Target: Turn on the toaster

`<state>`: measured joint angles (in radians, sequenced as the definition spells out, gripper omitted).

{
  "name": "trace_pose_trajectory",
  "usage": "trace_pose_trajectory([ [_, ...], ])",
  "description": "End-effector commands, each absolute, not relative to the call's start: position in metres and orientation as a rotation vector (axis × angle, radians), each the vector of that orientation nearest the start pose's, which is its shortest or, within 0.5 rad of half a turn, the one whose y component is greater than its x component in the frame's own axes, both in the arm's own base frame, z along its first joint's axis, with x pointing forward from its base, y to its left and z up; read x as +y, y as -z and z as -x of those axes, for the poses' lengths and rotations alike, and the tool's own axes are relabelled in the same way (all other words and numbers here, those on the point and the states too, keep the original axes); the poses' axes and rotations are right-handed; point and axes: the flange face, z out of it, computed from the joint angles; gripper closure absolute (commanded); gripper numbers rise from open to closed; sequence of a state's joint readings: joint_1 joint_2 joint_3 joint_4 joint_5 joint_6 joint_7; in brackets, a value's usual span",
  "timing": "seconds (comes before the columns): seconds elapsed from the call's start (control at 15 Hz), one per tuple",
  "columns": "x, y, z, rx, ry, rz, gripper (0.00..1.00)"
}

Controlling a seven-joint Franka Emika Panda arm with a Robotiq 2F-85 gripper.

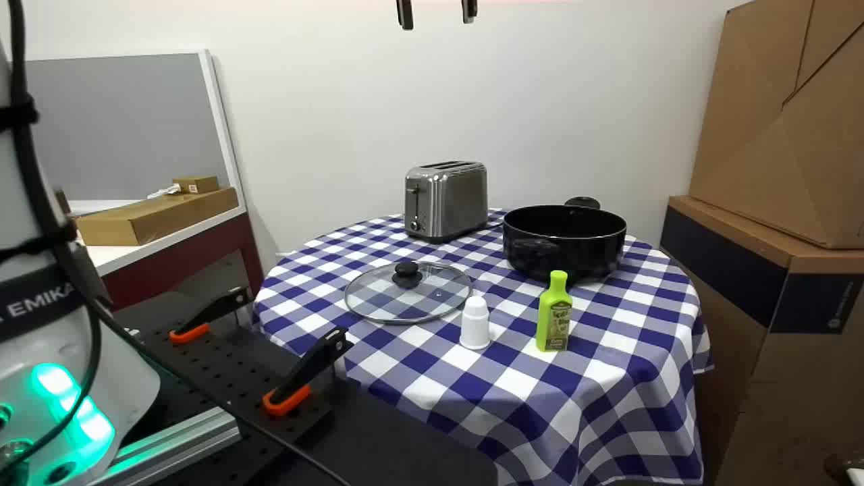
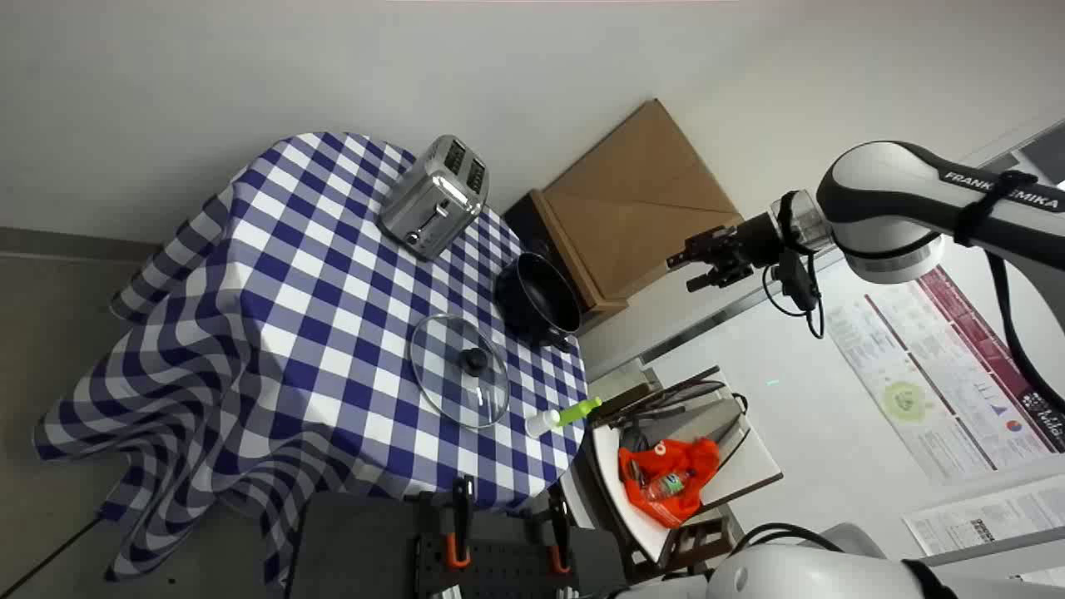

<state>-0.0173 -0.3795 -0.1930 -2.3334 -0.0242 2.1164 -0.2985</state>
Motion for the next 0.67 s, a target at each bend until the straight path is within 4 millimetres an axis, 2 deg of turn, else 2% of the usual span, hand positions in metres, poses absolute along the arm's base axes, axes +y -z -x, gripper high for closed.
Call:
trace_pose_trajectory([
  [0.0,-0.101,-0.496,-0.441,-0.167,0.255,3.117,0.0],
  [0.27,-0.084,-0.492,-0.451,-0.259,0.248,3.127,0.0],
  [0.4,-0.066,-0.483,-0.463,-0.32,0.233,3.127,0.0],
  [0.6,-0.027,-0.462,-0.491,-0.475,0.214,3.122,0.0],
])
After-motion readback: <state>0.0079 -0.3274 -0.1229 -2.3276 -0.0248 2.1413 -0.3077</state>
